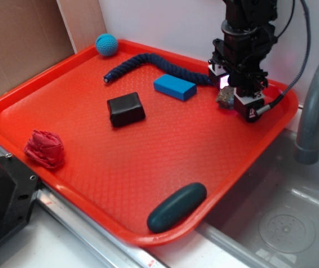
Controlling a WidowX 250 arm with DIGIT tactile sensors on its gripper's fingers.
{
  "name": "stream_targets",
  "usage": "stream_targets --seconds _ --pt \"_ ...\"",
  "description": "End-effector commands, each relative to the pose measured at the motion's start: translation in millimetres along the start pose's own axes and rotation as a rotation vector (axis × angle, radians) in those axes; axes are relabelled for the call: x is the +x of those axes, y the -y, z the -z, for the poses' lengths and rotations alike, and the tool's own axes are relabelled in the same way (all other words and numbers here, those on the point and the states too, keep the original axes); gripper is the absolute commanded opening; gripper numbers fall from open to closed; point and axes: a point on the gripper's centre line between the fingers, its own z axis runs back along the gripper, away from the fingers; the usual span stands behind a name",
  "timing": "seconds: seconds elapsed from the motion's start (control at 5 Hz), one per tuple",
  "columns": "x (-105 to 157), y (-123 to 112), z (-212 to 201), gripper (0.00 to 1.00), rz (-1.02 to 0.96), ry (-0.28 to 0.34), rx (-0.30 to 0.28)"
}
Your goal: Grab the rock.
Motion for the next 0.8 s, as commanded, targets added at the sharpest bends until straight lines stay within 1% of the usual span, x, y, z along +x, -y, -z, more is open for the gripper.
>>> stream_targets --seconds 0.0,0.2,0.4,0.6 --pt "-49 -26 -95 0.00 -0.066 0.123 -0.068" --pt "-103 -42 -148 0.00 -0.215 0.069 -0.052" --pt "-146 -41 -203 0.00 -0.464 -0.005 -0.073" --pt "-151 -19 -229 0.00 -0.703 -0.093 0.003"
